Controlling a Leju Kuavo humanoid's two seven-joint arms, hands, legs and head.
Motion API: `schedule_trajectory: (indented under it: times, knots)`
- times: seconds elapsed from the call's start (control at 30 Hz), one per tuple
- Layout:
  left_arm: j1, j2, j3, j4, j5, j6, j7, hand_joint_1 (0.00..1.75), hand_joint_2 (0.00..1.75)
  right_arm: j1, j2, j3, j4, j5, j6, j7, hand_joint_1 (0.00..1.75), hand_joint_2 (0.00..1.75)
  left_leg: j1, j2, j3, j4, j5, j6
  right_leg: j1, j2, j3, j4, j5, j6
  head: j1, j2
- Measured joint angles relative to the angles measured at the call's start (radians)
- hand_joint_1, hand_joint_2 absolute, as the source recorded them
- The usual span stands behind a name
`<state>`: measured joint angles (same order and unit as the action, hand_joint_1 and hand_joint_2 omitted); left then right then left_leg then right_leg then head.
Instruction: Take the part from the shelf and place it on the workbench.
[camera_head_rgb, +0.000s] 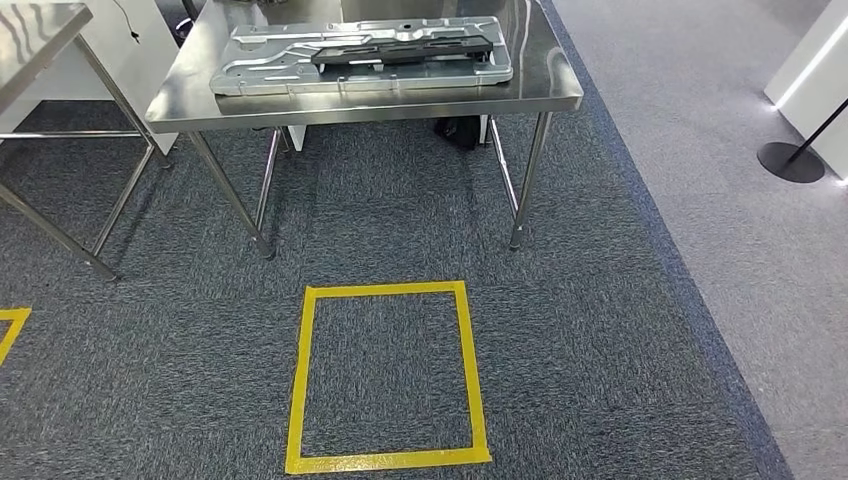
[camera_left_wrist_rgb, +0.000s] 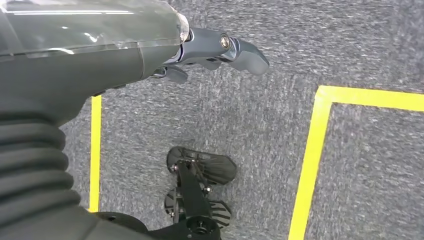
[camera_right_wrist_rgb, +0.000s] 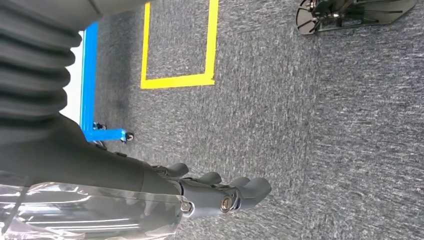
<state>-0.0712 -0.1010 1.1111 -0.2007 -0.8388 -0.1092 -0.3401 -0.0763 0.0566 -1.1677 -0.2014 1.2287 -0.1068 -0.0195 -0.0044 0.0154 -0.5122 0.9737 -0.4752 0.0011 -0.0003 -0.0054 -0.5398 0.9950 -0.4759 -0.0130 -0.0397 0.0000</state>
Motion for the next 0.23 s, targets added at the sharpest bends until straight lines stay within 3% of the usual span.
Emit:
schedule_trajectory:
  times: [0.1,0.13,0.2,0.23]
  knots:
    - [0.004,0.0,-0.012,0.0,0.017,0.003,0.018,0.0,1.75,0.004,-0.002,0.013,-0.003,-0.022,-0.005,0.011,0.0,1.75,0.0,0.0,-0.001,0.0,0.001,-0.002,0.0,0.0,-0.001,0.0,0.001,0.0,0.0,0.0]
    - [0.007,0.0,-0.023,0.0,0.028,0.004,0.024,0.0,1.31,0.007,-0.003,0.025,-0.005,-0.037,-0.005,0.015,0.0,1.75,0.0,0.0,-0.001,0.0,0.001,-0.002,0.0,0.0,-0.001,0.0,0.001,0.0,0.0,0.0]
    - [0.013,0.0,-0.05,0.0,0.055,0.008,0.037,0.0,0.44,0.013,-0.006,0.055,-0.01,-0.076,-0.004,0.017,0.0,0.87,0.0,0.0,-0.002,0.001,0.001,-0.002,0.0,0.0,-0.001,0.001,0.001,0.0,0.0,0.0]
    - [0.015,0.001,-0.057,0.0,0.062,0.009,0.039,0.0,0.0,0.015,-0.006,0.063,-0.011,-0.086,-0.004,0.018,0.0,0.58,0.0,0.0,-0.002,0.001,0.001,-0.002,0.0,0.0,-0.001,0.001,0.001,0.001,0.0,0.0]
